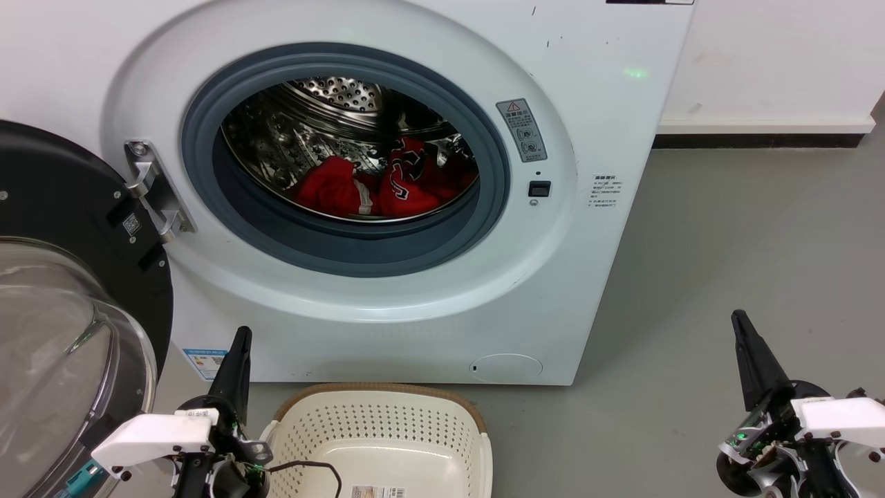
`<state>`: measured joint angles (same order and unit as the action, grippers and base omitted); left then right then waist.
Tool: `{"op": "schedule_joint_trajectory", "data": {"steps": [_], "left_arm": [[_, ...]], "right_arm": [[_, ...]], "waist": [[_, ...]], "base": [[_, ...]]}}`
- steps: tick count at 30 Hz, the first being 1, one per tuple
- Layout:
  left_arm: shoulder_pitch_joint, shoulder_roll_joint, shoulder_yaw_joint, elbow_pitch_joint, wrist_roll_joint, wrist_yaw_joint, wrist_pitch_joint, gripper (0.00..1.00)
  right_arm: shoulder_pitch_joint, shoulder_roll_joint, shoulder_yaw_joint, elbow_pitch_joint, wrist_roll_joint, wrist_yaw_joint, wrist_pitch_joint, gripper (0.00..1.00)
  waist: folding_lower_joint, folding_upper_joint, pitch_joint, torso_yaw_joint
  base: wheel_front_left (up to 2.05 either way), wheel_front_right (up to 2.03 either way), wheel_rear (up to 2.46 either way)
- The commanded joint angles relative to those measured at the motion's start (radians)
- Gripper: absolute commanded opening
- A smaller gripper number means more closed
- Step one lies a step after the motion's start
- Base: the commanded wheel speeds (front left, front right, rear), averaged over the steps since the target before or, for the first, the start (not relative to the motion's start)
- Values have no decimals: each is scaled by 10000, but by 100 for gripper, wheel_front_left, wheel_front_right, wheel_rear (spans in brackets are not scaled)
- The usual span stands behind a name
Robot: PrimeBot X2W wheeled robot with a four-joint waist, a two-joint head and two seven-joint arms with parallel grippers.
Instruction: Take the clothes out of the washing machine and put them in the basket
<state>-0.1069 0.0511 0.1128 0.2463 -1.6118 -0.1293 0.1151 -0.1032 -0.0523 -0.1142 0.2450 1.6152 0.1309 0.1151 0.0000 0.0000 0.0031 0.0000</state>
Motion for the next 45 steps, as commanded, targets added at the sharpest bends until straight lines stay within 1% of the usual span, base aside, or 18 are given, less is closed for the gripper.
{"op": "schedule_joint_trajectory", "data": {"steps": [1,30,31,34,39,45], "left_arm": [[-67,-18,26,-6,-24,-42,10,0],[-67,-18,26,-6,-25,-42,10,0],[0,0,0,0,0,0,0,100],[172,-17,-36,217,2,13,-11,100],[288,-20,-118,101,201,12,-258,100],[383,-18,-98,-97,730,9,-556,100]], "right_arm": [[-129,36,7,14,-45,-3,6,0],[-129,36,6,14,-45,-3,5,0],[0,0,2,0,0,0,0,100],[163,4,13,215,0,-2,-5,100],[307,7,87,85,-149,0,-252,100],[424,7,18,-55,-524,0,-552,100]], "waist": [[0,0,0,0],[0,0,0,0],[0,0,0,0],[0,0,1,0],[0,0,6,-6],[0,0,10,-14]], "base": [[0,0,0],[0,0,0],[0,0,0],[0,0,0],[0,0,0],[0,0,0]]}}
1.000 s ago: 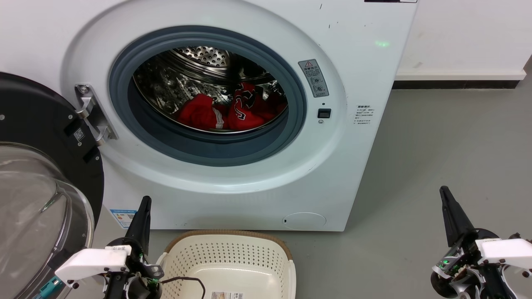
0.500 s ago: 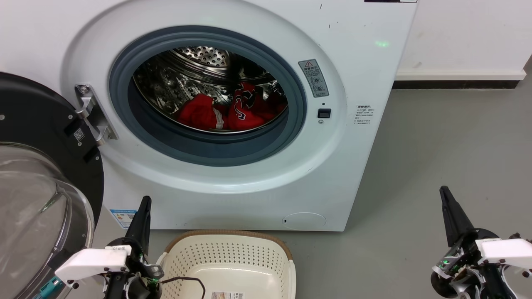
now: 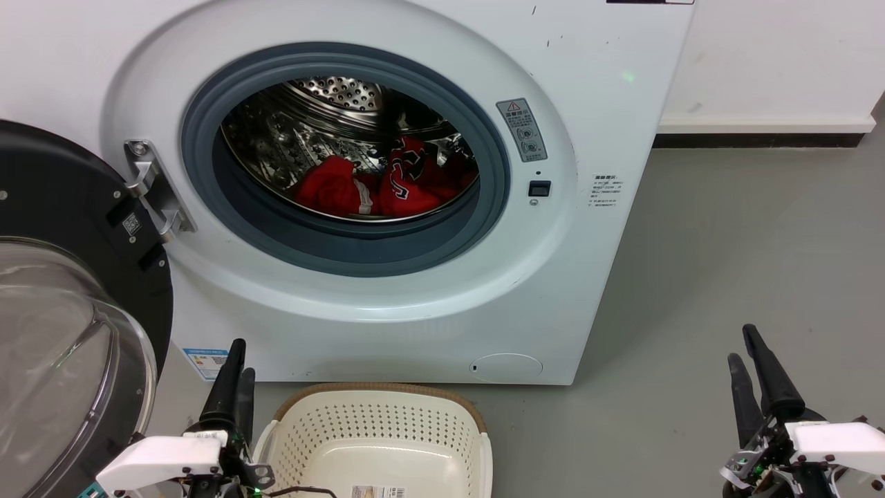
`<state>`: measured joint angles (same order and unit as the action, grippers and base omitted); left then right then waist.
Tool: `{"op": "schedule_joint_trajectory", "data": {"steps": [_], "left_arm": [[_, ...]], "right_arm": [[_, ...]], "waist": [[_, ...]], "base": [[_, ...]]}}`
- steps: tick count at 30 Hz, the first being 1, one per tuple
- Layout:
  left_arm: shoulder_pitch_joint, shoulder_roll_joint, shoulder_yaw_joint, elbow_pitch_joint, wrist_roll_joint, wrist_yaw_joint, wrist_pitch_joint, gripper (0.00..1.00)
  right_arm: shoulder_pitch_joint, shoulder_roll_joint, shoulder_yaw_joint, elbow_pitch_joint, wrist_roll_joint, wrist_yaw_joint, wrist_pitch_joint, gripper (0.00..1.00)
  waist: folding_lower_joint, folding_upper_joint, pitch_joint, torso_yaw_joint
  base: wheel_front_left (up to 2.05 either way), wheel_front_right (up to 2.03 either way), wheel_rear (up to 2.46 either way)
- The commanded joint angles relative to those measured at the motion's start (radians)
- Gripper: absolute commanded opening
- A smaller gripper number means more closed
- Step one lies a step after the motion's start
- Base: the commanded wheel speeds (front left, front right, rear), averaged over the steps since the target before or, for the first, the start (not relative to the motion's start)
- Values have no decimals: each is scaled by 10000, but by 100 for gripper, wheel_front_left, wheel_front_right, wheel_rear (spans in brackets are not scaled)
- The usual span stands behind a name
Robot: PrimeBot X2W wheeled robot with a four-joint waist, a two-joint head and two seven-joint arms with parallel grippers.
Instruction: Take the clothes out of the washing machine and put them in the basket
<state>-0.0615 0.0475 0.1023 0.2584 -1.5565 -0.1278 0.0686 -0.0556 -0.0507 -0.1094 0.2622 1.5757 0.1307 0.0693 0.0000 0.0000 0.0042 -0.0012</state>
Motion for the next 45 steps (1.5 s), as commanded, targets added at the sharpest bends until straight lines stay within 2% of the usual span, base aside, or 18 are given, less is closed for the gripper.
{"op": "schedule_joint_trajectory", "data": {"steps": [1,14,18,24,32,36,40,45], "left_arm": [[-56,19,-14,-227,231,-7,-138,100],[-2,22,586,-435,1840,98,-670,100],[-9,23,760,-824,2613,295,-834,100],[57,24,785,-1605,3822,872,-1059,100],[234,25,327,-2726,5644,1425,-1347,100],[411,27,-52,-2997,6150,1421,-1481,100],[539,28,-180,-3164,6492,1100,-1615,100],[622,28,-268,-3368,7451,981,-1762,100]], "right_arm": [[-37,-8,-53,-243,-224,2,-141,100],[-2,-9,-433,-670,-3100,2,-672,100],[5,-9,-516,-1041,-4280,2,-836,100],[34,-10,-344,-1924,-6504,2,-1070,100],[111,-10,17,-2813,-8696,1,-1354,100],[189,-10,170,-3128,-9459,1,-1488,100],[233,-10,268,-3470,-10139,1,-1620,100],[313,-9,369,-3715,-10931,1,-1776,100]], "waist": [[0,0,-1,-4],[0,0,-5,-33],[0,0,2,-41],[0,0,22,-54],[0,0,42,-53],[0,0,38,-49],[0,0,37,-45],[0,0,43,-49]], "base": [[0,0,0],[0,0,0],[0,0,0],[0,0,0],[0,0,0],[0,0,0],[0,0,0],[0,0,0]]}}
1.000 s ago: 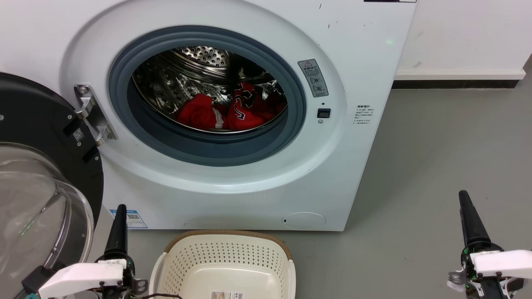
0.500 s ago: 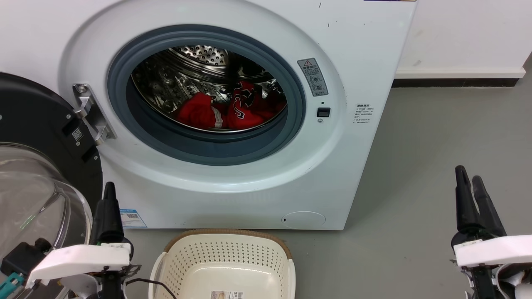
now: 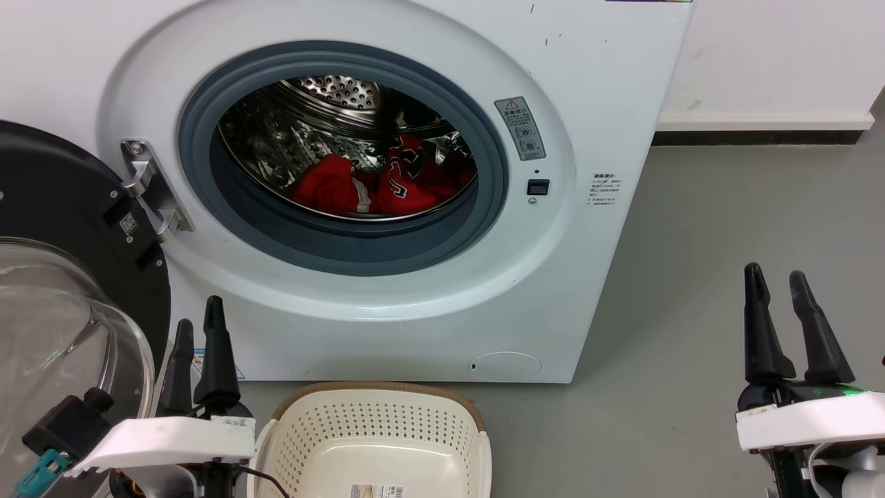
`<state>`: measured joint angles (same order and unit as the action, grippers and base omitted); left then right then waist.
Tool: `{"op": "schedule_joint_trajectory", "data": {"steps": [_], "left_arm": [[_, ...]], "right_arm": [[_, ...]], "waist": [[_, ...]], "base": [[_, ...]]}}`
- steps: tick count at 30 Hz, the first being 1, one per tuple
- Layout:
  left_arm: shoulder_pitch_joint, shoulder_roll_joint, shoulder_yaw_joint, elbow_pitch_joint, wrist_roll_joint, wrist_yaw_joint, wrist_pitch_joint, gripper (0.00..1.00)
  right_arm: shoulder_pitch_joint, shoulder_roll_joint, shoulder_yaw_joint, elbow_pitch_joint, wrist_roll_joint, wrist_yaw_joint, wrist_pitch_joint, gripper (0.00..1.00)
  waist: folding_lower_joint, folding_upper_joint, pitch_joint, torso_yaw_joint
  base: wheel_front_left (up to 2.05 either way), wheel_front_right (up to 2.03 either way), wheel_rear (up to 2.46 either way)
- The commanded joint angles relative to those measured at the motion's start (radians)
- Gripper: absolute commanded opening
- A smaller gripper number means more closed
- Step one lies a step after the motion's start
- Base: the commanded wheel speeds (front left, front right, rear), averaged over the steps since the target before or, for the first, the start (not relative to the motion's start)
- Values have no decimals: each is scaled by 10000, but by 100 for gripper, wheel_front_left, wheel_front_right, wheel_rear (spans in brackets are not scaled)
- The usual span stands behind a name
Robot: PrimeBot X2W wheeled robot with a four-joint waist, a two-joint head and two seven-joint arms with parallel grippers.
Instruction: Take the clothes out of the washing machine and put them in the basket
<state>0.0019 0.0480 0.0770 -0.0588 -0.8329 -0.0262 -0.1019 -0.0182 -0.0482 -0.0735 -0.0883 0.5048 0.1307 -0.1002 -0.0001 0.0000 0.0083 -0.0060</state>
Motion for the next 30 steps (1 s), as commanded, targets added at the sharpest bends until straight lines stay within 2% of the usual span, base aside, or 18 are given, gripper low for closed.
{"op": "schedule_joint_trajectory", "data": {"steps": [1,9,20,30], "left_arm": [[6,22,-64,-246,471,6,-91,100],[107,24,-651,-676,2296,540,-322,100],[345,25,-1197,-788,3926,1031,-621,100],[684,77,-1547,-41,5210,888,-899,100]], "right_arm": [[-48,-35,14,-257,-384,1,-103,100],[149,-34,182,-415,-1543,1,-346,100],[461,-34,296,-373,-2756,0,-633,100],[821,-32,371,358,-3752,0,-916,100]], "waist": [[1,0,3,-4],[1,0,2,-19],[1,0,-57,10],[1,0,-126,41]], "base": [[0,0,0],[0,0,0],[0,0,0],[0,0,0]]}}
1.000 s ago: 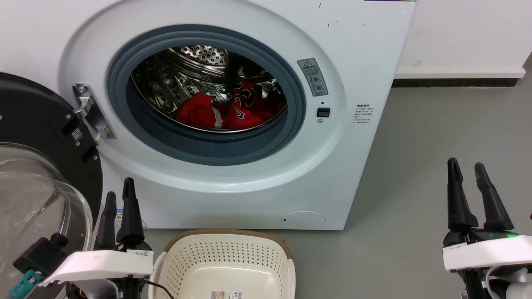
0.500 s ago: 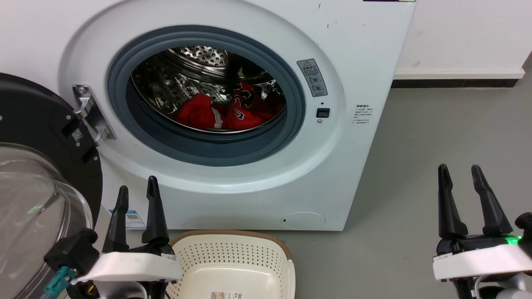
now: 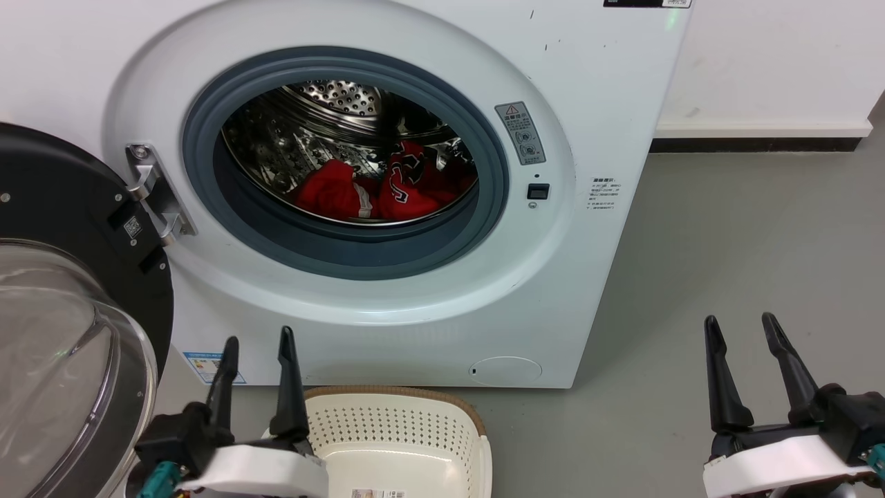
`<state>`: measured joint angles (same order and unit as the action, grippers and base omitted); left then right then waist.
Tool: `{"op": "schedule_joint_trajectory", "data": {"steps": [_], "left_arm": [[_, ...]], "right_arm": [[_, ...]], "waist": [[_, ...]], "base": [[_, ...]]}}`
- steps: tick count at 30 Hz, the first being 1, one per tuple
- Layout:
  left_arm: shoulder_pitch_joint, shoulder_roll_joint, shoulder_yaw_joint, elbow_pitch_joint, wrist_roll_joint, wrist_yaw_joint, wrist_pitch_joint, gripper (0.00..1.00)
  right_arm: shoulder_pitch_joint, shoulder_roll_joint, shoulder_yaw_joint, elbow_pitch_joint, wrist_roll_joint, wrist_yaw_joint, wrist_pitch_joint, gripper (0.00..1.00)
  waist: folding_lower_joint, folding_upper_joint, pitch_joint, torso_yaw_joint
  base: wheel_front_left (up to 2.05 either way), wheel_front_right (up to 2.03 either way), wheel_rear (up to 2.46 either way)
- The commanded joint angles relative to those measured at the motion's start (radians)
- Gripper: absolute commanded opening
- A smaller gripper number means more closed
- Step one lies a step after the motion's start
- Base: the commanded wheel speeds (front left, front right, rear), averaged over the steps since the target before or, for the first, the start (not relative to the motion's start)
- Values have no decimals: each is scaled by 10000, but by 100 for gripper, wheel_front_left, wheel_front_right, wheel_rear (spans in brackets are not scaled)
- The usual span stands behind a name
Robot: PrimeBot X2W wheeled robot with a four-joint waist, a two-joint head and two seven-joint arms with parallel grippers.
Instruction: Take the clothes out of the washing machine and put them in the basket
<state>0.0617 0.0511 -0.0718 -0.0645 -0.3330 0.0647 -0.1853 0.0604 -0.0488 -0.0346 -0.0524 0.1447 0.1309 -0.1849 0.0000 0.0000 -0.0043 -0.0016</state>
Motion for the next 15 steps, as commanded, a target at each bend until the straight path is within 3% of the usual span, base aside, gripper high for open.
{"op": "schedule_joint_trajectory", "data": {"steps": [1,15], "left_arm": [[129,57,-104,190,293,-50,-84,100],[107,113,-333,697,1525,-46,-367,100]], "right_arm": [[55,-27,-42,89,-162,-2,-99,100],[112,-23,16,803,-884,-2,-376,100]], "waist": [[0,0,-3,-5],[0,0,-16,-73]], "base": [[0,0,0],[0,0,0]]}}
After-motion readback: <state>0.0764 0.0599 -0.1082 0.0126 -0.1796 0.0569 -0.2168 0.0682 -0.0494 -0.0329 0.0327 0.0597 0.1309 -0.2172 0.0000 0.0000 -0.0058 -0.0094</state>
